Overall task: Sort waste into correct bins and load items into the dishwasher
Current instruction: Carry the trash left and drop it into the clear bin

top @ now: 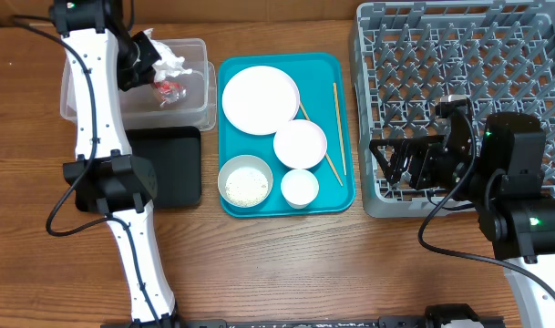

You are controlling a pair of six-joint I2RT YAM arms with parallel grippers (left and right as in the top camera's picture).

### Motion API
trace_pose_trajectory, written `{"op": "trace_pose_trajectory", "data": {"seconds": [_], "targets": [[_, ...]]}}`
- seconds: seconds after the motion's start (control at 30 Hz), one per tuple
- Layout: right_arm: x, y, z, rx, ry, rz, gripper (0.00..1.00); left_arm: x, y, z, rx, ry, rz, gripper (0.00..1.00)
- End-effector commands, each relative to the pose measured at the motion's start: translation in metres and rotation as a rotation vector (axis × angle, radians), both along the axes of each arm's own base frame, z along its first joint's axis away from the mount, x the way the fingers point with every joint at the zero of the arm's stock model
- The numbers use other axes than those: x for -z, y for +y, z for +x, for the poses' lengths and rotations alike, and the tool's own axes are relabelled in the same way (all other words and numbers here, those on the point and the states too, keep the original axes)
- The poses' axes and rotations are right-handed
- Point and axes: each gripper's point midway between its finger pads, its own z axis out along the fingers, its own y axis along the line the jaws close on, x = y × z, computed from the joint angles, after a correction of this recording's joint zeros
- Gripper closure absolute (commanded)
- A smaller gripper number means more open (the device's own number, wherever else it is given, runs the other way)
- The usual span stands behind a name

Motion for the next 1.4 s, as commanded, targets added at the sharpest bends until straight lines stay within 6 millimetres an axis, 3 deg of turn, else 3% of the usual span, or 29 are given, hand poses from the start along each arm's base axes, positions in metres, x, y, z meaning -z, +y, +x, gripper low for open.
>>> {"op": "trace_pose_trajectory", "data": {"seconds": [0.0, 0.03, 0.07, 0.13, 0.33, 0.47, 0.63, 0.8, 0.93, 1.07, 1.37], "targets": [[-0.012, 0.002, 0.001, -0.004, -0.035, -0.002, 0.0, -0.022, 0.008, -0.002, -0.004, -0.048, 0.03, 0.37], [-0.012, 0.002, 0.001, -0.003, -0.035, -0.001, 0.0, -0.022, 0.012, -0.002, -0.009, -0.047, 0.043, 0.19], [-0.012, 0.002, 0.001, -0.004, -0.035, -0.002, 0.0, -0.022, 0.014, -0.002, -0.012, -0.047, 0.057, 0.08], [-0.013, 0.002, 0.001, -0.004, -0.036, -0.001, 0.0, -0.022, 0.016, -0.001, -0.015, -0.053, 0.069, 0.0], [-0.013, 0.002, 0.001, -0.003, -0.035, -0.001, 0.0, -0.026, 0.012, 0.005, 0.034, -0.086, 0.055, 0.0], [-0.013, 0.002, 0.001, -0.004, -0.035, -0.001, 0.0, -0.046, -0.001, -0.002, 0.125, -0.124, 0.014, 0.0], [-0.013, 0.002, 0.001, 0.009, -0.021, 0.015, 0.0, -0.107, -0.018, -0.017, 0.221, -0.265, 0.009, 0.0], [-0.012, 0.002, 0.001, 0.014, -0.015, 0.02, 0.0, -0.173, -0.052, -0.043, 0.34, -0.424, -0.001, 0.0], [-0.012, 0.002, 0.001, 0.014, -0.015, 0.019, 0.0, -0.194, -0.083, -0.065, 0.441, -0.46, 0.004, 0.0], [-0.012, 0.002, 0.0, 0.014, -0.011, 0.019, 0.0, -0.176, -0.115, -0.088, 0.516, -0.363, -0.04, 0.01], [-0.008, 0.001, -0.003, 0.013, 0.01, 0.015, 0.0, -0.072, -0.183, -0.144, 0.686, 0.036, -0.131, 0.04]]}}
